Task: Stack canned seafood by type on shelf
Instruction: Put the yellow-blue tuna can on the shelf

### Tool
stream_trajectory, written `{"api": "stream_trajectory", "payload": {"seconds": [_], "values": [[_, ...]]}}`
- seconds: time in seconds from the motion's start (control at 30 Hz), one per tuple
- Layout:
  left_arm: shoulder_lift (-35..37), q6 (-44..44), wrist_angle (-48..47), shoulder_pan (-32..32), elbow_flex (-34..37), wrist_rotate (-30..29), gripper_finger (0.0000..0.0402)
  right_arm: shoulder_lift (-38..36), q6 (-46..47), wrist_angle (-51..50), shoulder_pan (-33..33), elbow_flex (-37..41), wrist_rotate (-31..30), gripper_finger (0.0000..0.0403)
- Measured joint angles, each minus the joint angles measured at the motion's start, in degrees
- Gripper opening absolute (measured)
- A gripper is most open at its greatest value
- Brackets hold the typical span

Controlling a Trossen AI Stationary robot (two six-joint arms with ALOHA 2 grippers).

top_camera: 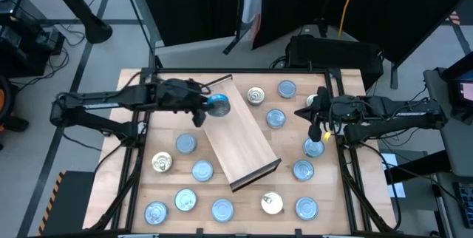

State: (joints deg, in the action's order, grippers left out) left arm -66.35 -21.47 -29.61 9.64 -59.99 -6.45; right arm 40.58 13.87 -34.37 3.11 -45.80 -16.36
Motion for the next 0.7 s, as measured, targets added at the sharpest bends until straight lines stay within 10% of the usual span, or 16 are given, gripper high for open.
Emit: {"api": "stream_trajectory", "payload": {"seconds": [0.7], "values": [[-6.24,-11.38,-3.05,11.7,-0.12,13.85,0.0134,0.57,5.1,-1.39,1.39,0.02,0.22,0.0]]}}
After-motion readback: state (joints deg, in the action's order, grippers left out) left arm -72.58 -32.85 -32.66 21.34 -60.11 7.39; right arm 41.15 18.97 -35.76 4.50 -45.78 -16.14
